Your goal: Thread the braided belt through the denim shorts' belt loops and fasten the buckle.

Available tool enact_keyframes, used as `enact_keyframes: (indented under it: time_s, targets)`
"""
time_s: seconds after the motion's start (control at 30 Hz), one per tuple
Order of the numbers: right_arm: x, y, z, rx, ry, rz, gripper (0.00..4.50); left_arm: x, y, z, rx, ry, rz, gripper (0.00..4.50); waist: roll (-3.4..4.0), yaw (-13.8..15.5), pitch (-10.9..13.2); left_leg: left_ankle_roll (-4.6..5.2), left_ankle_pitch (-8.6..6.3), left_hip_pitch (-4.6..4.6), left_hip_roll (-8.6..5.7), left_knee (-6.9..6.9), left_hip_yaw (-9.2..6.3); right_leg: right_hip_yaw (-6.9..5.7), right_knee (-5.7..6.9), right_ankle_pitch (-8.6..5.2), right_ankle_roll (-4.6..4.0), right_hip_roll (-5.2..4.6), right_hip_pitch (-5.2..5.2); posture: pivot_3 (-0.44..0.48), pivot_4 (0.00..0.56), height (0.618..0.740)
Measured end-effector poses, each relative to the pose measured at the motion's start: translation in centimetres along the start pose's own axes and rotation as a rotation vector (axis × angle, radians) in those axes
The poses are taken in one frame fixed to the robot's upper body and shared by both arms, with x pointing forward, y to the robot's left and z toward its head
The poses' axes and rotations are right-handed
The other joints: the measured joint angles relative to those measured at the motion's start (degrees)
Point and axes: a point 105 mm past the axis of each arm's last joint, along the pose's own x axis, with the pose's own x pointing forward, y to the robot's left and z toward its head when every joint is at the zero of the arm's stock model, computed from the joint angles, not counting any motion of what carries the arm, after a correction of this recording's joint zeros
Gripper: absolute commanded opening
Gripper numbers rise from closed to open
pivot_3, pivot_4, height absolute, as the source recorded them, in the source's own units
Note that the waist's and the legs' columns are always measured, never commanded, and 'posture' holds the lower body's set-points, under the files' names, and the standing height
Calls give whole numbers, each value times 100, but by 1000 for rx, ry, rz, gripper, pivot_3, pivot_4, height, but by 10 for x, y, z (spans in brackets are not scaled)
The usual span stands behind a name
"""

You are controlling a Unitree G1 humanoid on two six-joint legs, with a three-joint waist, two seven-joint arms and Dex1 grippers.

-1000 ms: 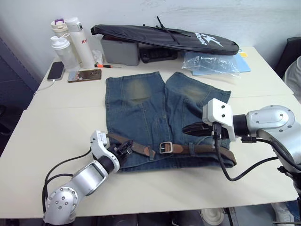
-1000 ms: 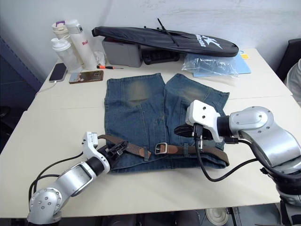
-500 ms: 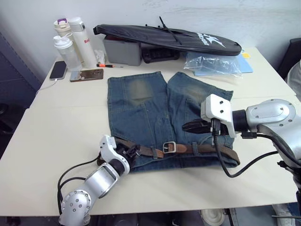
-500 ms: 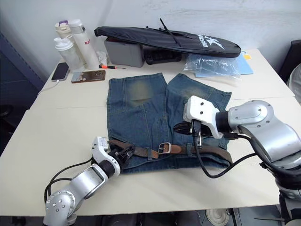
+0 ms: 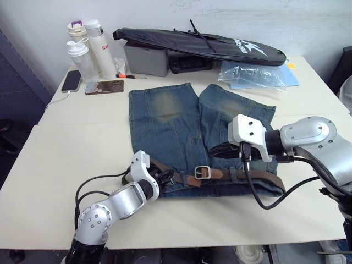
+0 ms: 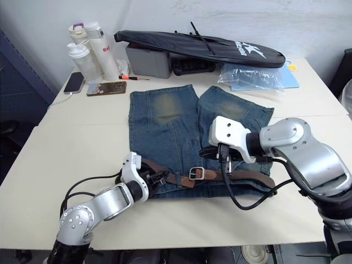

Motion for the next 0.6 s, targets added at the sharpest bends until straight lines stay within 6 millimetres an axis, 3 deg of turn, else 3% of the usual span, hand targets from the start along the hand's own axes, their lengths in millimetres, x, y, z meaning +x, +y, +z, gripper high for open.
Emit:
enact_keyframes:
  time_s: [0.17,0.33,0.5,0.6]
  targets:
    - [9,21,-6,1,9,60,29,-1,-1,-3,78,72,-29,0,2,-10,-1,-3,0,-1,0,-3,-3,-3,-5,0,0,0,0,0,150,642]
    - [11,25,-6,-7,7,60,0,-7,-3,-3,73,113,-65,2052,0,-26,0,-5,1,2,4,-4,-10,-1,-5,0,0,2,2,0,150,642]
    - [11,32,-12,-13,24,68,0,-30,-3,2,78,192,-121,4340,-6,-53,6,-17,6,8,13,-14,-13,6,-3,-4,-7,5,-1,0,150,642]
    - [12,37,-13,-47,25,78,0,-54,4,6,190,259,-142,4425,-2,-134,12,-21,5,11,13,-20,-9,-6,1,-7,-12,10,-5,0,150,642]
